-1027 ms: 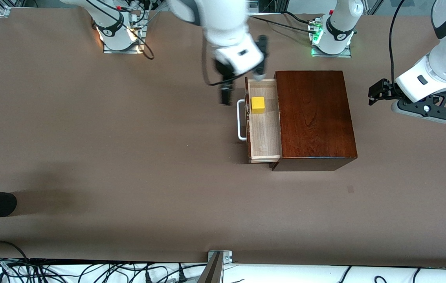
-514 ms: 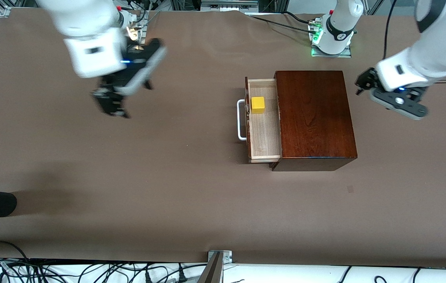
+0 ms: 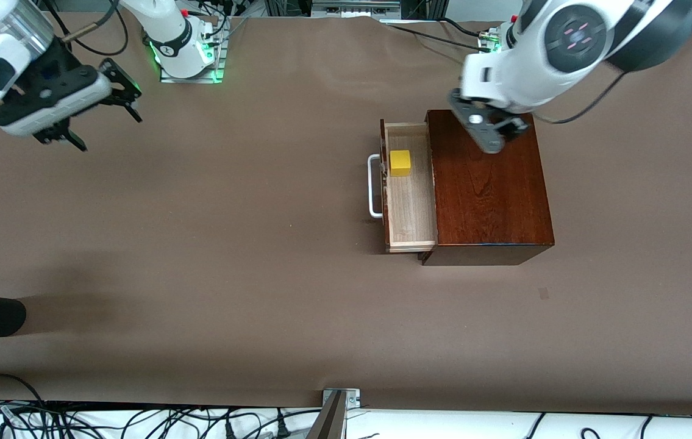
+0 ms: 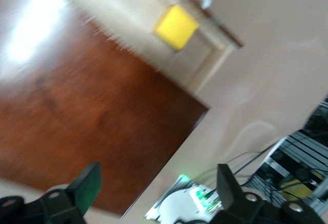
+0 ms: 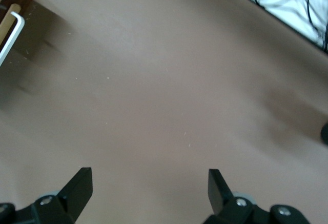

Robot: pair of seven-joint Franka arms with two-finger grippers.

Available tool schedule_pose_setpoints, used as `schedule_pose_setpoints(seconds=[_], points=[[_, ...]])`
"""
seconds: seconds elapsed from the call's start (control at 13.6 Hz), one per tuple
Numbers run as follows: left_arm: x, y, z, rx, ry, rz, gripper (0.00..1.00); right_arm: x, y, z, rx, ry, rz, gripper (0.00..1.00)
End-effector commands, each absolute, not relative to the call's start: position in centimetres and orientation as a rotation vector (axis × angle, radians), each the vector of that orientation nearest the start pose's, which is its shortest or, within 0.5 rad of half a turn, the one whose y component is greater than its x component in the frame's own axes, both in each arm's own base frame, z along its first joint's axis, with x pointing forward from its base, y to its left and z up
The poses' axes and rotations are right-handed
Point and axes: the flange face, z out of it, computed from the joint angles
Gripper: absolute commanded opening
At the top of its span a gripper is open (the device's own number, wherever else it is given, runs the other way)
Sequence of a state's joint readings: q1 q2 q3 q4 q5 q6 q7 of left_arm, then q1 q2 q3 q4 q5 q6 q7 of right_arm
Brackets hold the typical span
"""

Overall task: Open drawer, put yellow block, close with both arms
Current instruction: 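Raise the right gripper away while the left gripper reaches the drawer, then push the drawer front with the left gripper into the box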

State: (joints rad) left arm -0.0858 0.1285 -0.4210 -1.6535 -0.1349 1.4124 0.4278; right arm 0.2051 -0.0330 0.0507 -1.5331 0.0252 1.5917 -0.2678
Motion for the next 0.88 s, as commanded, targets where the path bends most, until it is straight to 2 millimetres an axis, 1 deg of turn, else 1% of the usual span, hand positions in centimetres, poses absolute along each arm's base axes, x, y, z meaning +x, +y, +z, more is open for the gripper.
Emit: schedule_pose_setpoints(seconds=[0.0, 0.07, 0.15, 0.22, 0.29, 0.37, 0.44, 0.51, 0.59, 0.66, 0.81], points=[[51.1, -33.3, 49.1, -2.892, 1.702, 0.658, 1.0, 51.6, 11.5, 65.2, -3.039, -0.591, -0.115, 1.0], [51.8, -35.3, 47.4, -2.878, 1.76, 0.68, 1.0, 52.0, 10.0, 64.3, -3.048, -0.538, -0.102, 1.0], [51.9, -37.7, 46.0, -2.848, 1.825, 0.669, 1.0, 52.3, 8.7, 63.9, -3.054, -0.5, -0.091, 1.0], [51.9, -40.1, 44.8, -2.843, 1.868, 0.607, 1.0, 52.4, 7.8, 63.6, -3.059, -0.474, -0.089, 1.0], [52.2, -41.9, 43.6, -2.834, 1.893, 0.501, 1.0, 52.8, 6.5, 63.3, -3.066, -0.436, -0.088, 1.0], [52.3, -43.5, 42.3, -2.837, 1.915, 0.432, 1.0, 53.1, 5.5, 63.1, -3.069, -0.405, -0.084, 1.0], [52.0, -45.4, 40.8, -2.829, 1.945, 0.372, 1.0, 53.2, 5.3, 62.9, -3.07, -0.397, -0.079, 1.0], [51.9, -47.1, 39.4, -2.784, 1.97, 0.285, 1.0, 53.4, 4.7, 62.5, -3.071, -0.383, -0.068, 1.0], [52.1, -47.9, 37.9, -2.732, 1.981, 0.233, 1.0, 53.7, 4.0, 62.4, -3.073, -0.362, -0.063, 1.0], [52.0, -48.6, 36.3, -2.689, 2.022, 0.225, 1.0, 53.8, 4.0, 62.4, -3.073, -0.364, -0.066, 1.0], [51.8, -49.4, 33.7, -2.578, 2.171, 0.214, 1.0, 53.7, 3.9, 62.5, -3.076, -0.362, -0.068, 1.0]])
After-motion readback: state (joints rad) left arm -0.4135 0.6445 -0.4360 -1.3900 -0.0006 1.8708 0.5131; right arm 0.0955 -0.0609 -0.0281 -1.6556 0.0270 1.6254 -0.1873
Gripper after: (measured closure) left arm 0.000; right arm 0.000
